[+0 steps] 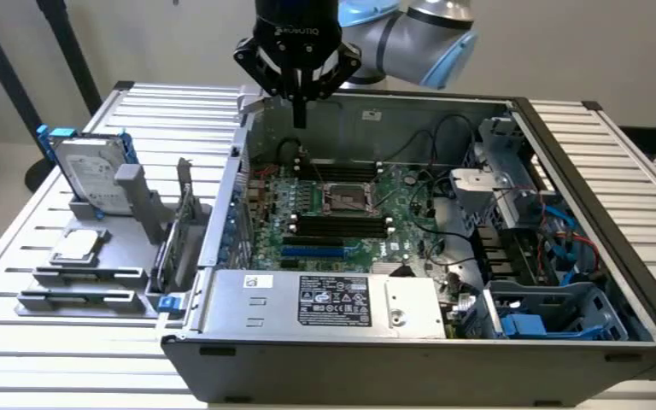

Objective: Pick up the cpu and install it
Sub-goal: 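Reach for the cpu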

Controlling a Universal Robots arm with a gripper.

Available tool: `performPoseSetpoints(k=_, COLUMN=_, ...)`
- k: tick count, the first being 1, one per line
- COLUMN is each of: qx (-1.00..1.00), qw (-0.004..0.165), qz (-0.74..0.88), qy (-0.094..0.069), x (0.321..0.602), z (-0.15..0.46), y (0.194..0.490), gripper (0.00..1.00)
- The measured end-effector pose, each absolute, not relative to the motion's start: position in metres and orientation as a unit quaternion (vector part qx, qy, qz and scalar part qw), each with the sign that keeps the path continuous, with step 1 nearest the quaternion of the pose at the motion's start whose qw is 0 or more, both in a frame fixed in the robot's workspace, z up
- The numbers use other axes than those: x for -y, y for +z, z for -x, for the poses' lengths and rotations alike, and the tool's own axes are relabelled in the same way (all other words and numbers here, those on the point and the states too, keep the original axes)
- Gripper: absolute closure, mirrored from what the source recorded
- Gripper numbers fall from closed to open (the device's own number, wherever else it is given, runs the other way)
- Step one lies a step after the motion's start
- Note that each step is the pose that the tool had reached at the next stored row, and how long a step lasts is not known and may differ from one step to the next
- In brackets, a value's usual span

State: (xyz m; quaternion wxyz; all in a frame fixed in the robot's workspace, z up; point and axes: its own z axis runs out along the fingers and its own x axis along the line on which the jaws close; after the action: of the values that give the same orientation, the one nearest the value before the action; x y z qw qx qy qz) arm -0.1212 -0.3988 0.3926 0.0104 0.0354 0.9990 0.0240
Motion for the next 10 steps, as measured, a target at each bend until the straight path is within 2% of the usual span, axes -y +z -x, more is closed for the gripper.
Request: performPoseSetpoints(k=10, qx=-0.999, qw=0.009, qz=-0.035, qy=0.024, x=0.393, z=0.141, y=0.393, gripper=0.89)
